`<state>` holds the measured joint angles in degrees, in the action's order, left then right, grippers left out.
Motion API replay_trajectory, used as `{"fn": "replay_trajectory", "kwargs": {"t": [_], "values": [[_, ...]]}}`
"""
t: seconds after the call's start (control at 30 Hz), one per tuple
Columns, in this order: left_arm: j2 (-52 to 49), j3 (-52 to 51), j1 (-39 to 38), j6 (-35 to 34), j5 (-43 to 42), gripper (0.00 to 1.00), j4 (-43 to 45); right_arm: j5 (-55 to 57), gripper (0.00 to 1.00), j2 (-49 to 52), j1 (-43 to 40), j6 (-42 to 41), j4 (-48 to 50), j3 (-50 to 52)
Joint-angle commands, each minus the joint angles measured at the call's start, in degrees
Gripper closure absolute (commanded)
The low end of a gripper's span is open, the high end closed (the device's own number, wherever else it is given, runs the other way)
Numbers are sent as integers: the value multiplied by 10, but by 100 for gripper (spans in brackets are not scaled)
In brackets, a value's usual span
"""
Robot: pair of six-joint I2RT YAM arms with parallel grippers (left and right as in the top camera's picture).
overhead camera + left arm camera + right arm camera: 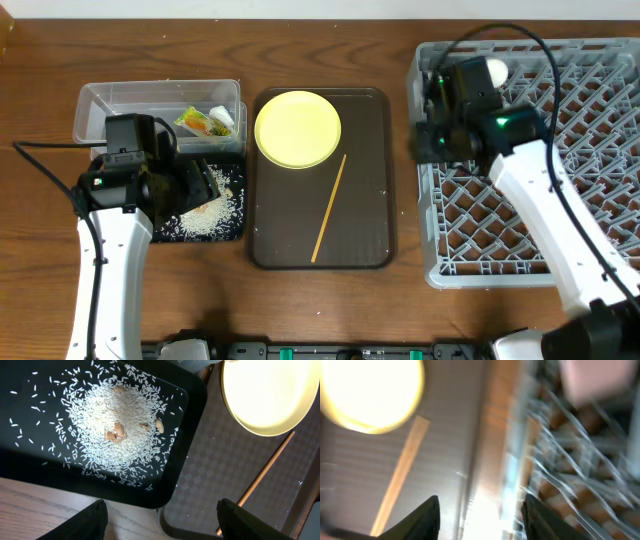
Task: Sort waste into correct bins and load items into the dishwasher rack
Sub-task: 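Reach the right gripper to the second chopstick and grasp it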
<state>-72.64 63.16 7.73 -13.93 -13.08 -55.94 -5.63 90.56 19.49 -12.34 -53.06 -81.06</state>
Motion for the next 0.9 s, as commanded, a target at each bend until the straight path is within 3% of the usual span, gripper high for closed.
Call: {"fn": "replay_trajectory", "kwargs": {"t": [0.0, 0.4, 0.73, 0.87], "values": [[-3, 8, 2, -1, 7, 27, -2, -49, 48, 14, 42, 0, 17, -3], [-3, 8, 2, -1, 7, 27, -2, -40, 48, 158, 183, -68, 94, -3], [-3, 8, 2, -1, 7, 27, -2, 43, 47, 261, 228, -130, 100, -3], [-3, 8, 2, -1, 7, 27, -2, 43, 55, 283, 228, -129, 89, -3]]}}
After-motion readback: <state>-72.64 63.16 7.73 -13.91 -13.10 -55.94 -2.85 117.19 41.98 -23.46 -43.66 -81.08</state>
